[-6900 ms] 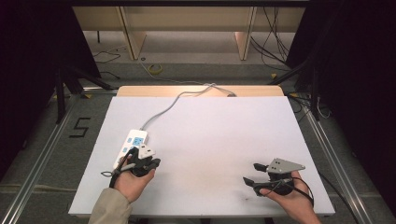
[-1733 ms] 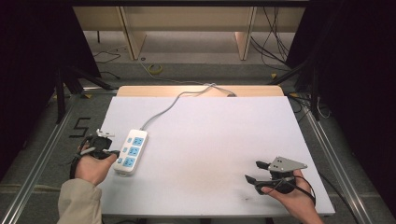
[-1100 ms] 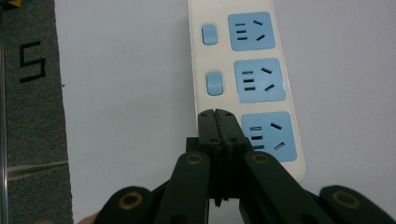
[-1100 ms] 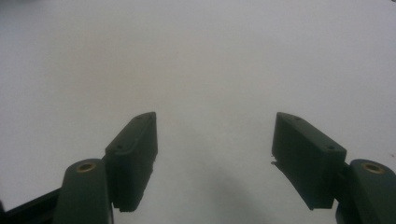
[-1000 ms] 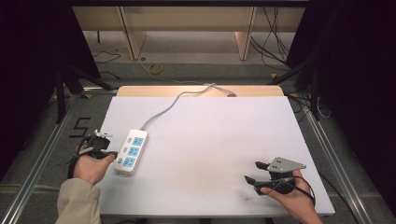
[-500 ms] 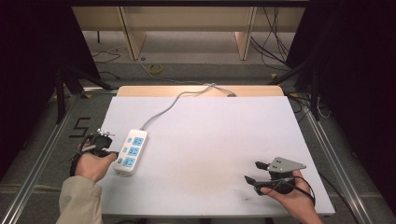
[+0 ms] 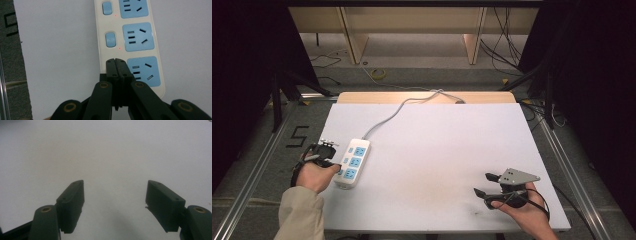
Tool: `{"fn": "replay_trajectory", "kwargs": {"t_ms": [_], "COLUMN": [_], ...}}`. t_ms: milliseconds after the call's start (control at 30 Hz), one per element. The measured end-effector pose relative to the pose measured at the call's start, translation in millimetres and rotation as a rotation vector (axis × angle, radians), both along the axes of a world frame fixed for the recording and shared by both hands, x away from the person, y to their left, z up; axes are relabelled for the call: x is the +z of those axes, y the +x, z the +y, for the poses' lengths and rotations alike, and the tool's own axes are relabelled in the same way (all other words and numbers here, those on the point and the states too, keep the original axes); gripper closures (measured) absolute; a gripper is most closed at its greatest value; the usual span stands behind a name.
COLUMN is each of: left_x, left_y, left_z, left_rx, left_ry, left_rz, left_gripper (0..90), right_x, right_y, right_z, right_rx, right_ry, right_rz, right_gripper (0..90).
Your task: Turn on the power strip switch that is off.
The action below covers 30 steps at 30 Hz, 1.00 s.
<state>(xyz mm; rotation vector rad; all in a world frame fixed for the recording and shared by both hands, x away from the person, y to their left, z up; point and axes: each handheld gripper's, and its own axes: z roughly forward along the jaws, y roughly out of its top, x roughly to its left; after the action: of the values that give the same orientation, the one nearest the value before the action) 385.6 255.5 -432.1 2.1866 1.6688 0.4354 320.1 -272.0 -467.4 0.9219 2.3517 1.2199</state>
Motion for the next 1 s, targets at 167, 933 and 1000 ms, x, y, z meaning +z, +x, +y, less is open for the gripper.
{"fn": "replay_trajectory", "kwargs": {"t_ms": [167, 933, 1000], "left_x": [-1.4, -5.0, -5.5], "left_y": [1.6, 6.4, 6.9], "left_z": [-0.5, -3.5, -3.8], "left_rx": [-0.002, -0.012, -0.014], "left_ry": [0.005, 0.029, 0.031], "left_rz": [0.007, 0.031, 0.035], "left_gripper": [89.7, 89.7, 89.7], "right_x": [0.4, 0.0, -0.1], "right_y": [-0.1, 0.2, 0.3], "right_z": [0.0, 0.2, 0.2], "right_rx": [0.0, 0.002, 0.002], "right_ry": [0.0, -0.001, -0.001], "right_rz": [-0.002, 0.0, 0.001], "right_gripper": [32.2, 32.2, 32.2]}}
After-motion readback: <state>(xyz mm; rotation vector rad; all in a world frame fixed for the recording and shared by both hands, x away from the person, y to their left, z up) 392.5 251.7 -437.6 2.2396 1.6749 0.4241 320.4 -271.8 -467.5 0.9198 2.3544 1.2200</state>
